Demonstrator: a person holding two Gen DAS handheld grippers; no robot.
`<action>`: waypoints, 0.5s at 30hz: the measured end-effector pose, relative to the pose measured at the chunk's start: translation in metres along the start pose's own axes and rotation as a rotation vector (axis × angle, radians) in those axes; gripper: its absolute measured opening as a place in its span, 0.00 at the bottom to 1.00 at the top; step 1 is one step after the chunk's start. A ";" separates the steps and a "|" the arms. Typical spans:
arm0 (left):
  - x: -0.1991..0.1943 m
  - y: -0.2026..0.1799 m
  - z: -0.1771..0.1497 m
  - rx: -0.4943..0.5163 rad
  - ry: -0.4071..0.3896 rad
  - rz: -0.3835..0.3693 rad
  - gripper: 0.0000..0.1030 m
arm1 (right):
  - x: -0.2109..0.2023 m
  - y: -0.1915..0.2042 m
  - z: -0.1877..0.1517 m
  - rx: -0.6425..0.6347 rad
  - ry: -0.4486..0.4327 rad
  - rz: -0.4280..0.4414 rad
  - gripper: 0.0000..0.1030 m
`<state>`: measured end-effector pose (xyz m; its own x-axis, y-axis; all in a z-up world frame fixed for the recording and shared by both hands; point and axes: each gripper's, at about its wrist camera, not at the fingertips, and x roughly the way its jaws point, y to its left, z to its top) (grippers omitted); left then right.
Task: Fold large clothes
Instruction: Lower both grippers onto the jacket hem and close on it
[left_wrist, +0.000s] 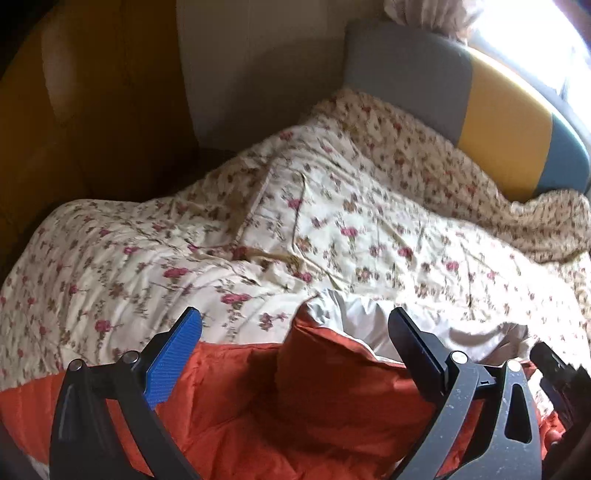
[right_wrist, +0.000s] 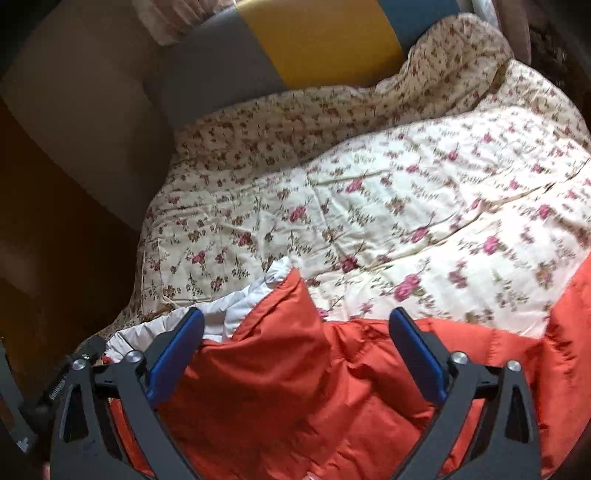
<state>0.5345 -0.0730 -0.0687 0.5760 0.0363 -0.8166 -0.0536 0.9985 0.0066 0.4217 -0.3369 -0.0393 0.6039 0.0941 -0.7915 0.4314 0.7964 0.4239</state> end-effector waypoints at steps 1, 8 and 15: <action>0.004 -0.001 -0.002 0.012 0.014 0.011 0.94 | 0.004 0.000 -0.001 0.001 0.016 0.002 0.85; 0.017 0.019 -0.042 0.031 0.106 -0.063 0.57 | 0.001 -0.011 -0.029 -0.102 0.089 0.024 0.29; -0.009 0.045 -0.085 0.015 0.118 -0.173 0.36 | -0.030 -0.035 -0.064 -0.195 0.088 0.028 0.09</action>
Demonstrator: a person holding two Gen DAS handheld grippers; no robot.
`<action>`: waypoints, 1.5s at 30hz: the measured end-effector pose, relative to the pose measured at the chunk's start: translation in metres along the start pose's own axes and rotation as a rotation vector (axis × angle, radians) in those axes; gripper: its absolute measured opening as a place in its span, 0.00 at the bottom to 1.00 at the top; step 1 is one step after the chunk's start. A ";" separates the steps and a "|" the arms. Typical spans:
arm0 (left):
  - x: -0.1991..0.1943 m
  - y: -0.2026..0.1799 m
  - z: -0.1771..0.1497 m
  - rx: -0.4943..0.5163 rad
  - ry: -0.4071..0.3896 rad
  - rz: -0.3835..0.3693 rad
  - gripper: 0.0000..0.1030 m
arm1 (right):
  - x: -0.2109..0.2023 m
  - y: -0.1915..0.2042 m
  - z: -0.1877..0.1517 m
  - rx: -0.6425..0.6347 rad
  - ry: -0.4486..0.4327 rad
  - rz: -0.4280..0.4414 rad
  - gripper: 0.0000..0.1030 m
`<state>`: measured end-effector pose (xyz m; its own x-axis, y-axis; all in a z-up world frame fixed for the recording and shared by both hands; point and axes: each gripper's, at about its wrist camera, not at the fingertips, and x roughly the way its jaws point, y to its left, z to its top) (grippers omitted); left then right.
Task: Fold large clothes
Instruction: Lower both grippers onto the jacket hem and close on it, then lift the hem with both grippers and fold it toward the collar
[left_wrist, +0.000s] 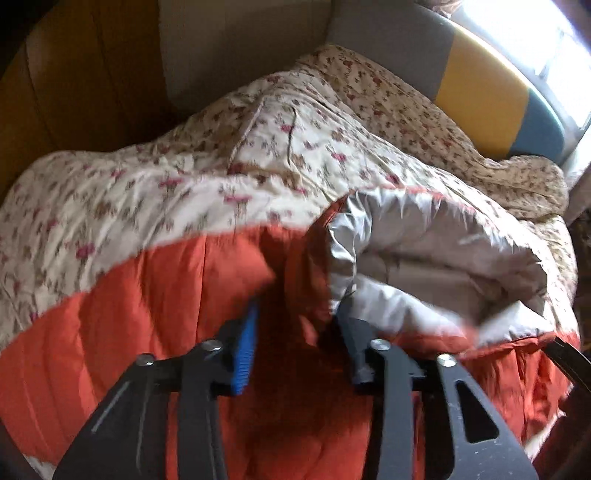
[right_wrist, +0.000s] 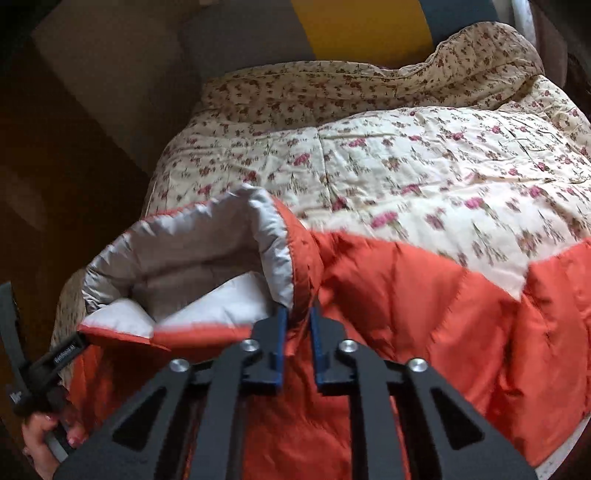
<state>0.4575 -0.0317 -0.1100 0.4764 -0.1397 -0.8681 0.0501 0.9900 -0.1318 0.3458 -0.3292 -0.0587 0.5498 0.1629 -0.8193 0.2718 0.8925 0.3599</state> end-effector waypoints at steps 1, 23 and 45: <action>-0.003 0.003 -0.007 0.004 0.001 0.001 0.36 | -0.003 -0.005 -0.007 -0.008 -0.001 -0.001 0.08; -0.036 0.058 -0.084 -0.026 -0.075 0.037 0.41 | -0.002 -0.053 -0.057 -0.061 -0.039 -0.079 0.03; -0.001 -0.064 -0.034 0.108 -0.159 0.021 0.59 | 0.010 -0.041 -0.080 -0.159 -0.170 -0.155 0.04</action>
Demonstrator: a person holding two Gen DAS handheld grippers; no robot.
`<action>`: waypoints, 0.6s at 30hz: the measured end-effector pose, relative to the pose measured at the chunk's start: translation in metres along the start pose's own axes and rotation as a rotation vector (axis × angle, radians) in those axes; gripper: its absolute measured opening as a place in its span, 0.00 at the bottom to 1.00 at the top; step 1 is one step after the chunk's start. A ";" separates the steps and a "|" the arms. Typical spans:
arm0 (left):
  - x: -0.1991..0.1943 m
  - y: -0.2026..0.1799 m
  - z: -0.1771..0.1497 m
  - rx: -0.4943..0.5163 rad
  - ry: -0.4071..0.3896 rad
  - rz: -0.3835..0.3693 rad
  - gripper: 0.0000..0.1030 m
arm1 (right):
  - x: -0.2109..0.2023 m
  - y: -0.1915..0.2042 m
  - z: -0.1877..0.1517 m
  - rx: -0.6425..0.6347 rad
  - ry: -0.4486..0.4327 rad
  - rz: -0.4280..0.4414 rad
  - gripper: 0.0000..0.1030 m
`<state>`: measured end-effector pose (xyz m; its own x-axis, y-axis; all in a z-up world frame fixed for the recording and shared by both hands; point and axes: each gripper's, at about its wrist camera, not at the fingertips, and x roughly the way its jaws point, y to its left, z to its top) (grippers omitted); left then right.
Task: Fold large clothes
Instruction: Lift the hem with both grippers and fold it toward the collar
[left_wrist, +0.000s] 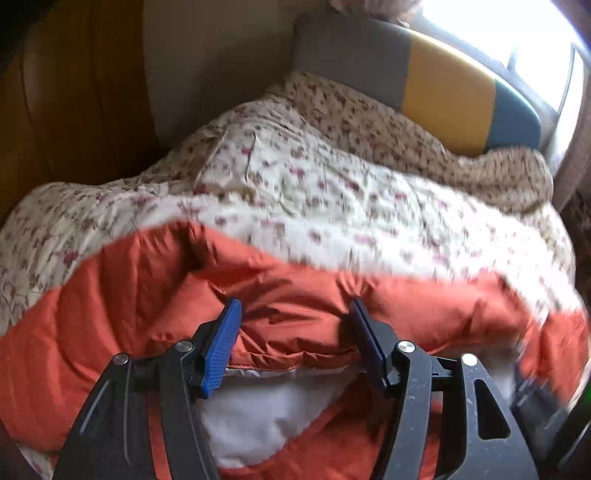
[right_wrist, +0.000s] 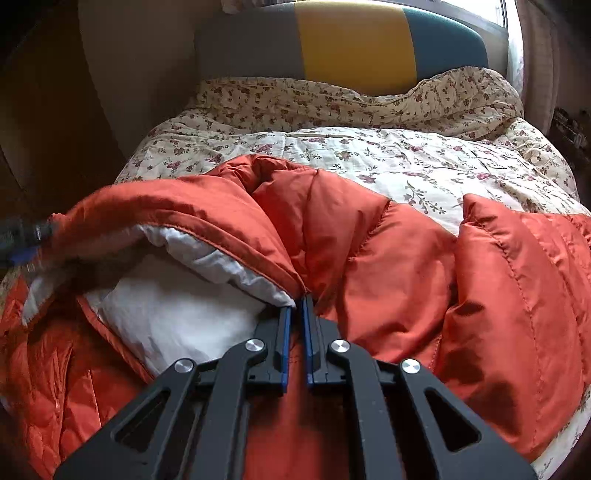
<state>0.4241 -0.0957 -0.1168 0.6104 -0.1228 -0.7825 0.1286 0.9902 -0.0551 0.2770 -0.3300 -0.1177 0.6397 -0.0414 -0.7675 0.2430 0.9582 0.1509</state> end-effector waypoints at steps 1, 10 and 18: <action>0.002 -0.003 -0.011 0.036 -0.015 0.012 0.59 | 0.000 0.001 0.000 -0.004 -0.001 -0.004 0.05; 0.002 0.002 -0.043 0.102 -0.130 -0.009 0.59 | -0.071 0.009 0.008 0.005 -0.114 0.078 0.29; 0.000 0.005 -0.047 0.081 -0.141 -0.037 0.59 | -0.039 0.079 0.062 -0.104 -0.098 0.087 0.26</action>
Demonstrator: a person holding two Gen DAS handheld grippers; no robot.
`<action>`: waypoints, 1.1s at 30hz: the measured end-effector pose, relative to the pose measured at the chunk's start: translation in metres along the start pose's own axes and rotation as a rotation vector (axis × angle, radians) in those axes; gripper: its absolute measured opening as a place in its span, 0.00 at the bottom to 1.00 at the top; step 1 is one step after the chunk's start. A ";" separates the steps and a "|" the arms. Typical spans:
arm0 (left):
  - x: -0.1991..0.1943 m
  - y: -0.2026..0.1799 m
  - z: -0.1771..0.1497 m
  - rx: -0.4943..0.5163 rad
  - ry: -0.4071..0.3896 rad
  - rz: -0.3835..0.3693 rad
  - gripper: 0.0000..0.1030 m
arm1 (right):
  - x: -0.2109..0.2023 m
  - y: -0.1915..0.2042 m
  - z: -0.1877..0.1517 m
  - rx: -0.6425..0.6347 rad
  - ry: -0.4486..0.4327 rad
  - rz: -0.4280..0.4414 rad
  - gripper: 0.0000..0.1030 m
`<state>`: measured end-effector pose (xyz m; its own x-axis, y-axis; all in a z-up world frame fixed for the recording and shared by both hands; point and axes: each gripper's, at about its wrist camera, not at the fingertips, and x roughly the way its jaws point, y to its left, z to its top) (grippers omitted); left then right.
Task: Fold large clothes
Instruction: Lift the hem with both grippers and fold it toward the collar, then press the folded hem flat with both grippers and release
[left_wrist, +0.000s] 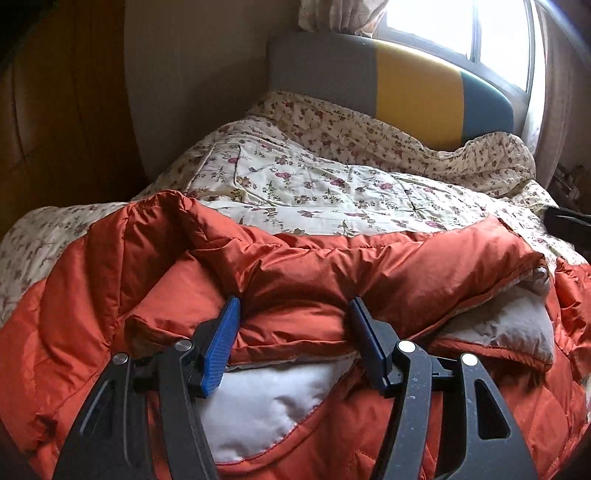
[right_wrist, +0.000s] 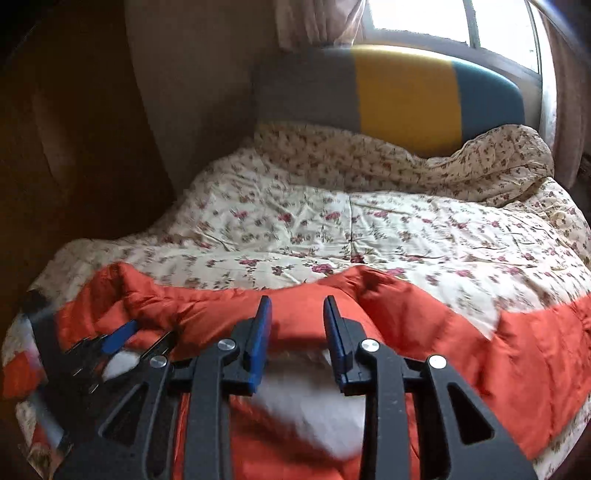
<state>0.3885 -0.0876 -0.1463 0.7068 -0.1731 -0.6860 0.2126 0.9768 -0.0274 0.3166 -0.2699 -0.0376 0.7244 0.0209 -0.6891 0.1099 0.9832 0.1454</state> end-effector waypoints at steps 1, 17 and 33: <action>0.000 0.000 0.000 -0.002 0.000 -0.001 0.59 | 0.013 0.003 0.000 -0.007 0.010 -0.016 0.25; -0.001 -0.014 0.021 0.040 -0.017 0.016 0.66 | 0.062 0.001 -0.054 -0.007 0.075 -0.039 0.24; 0.030 -0.021 0.010 0.088 0.054 0.047 0.66 | 0.070 0.006 -0.056 -0.031 0.071 -0.078 0.24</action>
<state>0.4121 -0.1148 -0.1590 0.6804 -0.1175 -0.7233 0.2397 0.9685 0.0681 0.3300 -0.2524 -0.1244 0.6646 -0.0440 -0.7459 0.1421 0.9875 0.0683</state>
